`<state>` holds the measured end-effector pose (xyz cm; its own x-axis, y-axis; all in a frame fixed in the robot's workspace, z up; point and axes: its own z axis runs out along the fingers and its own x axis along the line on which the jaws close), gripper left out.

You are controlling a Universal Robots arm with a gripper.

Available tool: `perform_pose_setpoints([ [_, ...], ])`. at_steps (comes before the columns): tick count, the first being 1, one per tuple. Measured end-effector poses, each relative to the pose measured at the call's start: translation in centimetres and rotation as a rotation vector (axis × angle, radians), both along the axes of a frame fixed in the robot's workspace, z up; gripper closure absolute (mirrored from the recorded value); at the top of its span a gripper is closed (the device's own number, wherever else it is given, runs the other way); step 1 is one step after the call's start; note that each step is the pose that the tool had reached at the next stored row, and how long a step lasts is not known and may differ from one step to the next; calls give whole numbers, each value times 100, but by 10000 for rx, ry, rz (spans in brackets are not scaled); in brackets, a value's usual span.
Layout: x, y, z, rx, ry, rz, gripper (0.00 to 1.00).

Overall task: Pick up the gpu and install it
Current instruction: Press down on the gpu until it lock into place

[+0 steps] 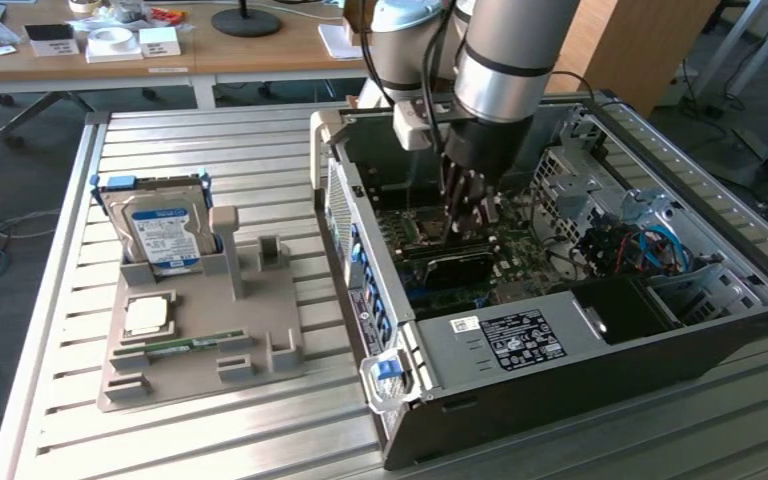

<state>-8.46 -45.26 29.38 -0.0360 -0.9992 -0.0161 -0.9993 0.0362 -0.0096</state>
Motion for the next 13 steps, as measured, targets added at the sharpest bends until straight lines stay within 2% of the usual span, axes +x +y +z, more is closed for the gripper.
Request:
perform_pose_setpoints([
  [5, 2, 0, 132, -7, 0, 1, 89],
  [13, 5, 0, 276, -7, 0, 1, 89],
])
